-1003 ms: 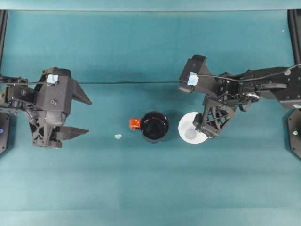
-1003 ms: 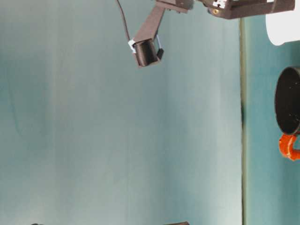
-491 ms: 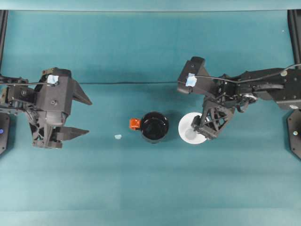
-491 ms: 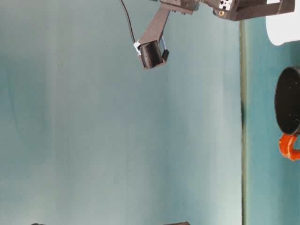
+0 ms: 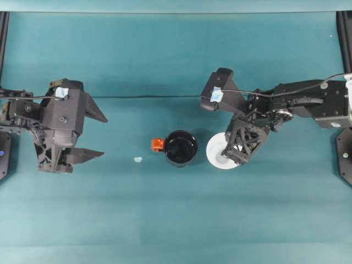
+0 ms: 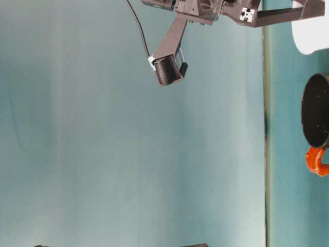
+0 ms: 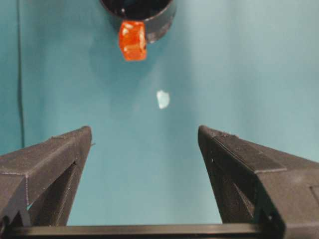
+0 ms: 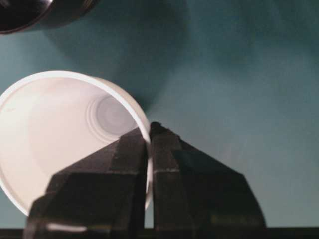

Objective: Put the paper cup into the moved red handle cup holder.

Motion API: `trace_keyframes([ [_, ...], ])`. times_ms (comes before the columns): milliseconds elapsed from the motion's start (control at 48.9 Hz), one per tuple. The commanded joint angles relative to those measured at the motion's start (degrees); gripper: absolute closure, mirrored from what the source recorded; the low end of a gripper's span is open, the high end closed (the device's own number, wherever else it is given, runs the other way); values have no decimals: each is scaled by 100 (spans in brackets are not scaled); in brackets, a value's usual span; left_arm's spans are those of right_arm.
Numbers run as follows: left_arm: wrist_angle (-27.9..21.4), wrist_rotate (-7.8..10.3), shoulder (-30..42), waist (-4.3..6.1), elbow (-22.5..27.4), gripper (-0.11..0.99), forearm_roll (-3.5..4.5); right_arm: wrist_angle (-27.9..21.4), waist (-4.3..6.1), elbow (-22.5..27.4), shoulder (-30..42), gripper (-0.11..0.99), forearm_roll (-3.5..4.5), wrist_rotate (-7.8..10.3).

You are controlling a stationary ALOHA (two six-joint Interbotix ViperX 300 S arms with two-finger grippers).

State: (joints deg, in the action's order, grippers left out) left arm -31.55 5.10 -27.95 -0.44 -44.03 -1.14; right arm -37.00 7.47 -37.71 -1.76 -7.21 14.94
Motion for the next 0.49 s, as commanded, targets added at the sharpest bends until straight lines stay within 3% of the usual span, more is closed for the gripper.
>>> trace_keyframes([
  [0,18,-9,-26,0,62,-5,-18,0,-79,70,-26,98,-18,53],
  [327,26,-9,-26,0,70,-5,-18,-70,-114,132,-70,98,-18,62],
  [471,26,-9,-35,0,79,-5,-18,-360,-53,396,-308,98,-9,53],
])
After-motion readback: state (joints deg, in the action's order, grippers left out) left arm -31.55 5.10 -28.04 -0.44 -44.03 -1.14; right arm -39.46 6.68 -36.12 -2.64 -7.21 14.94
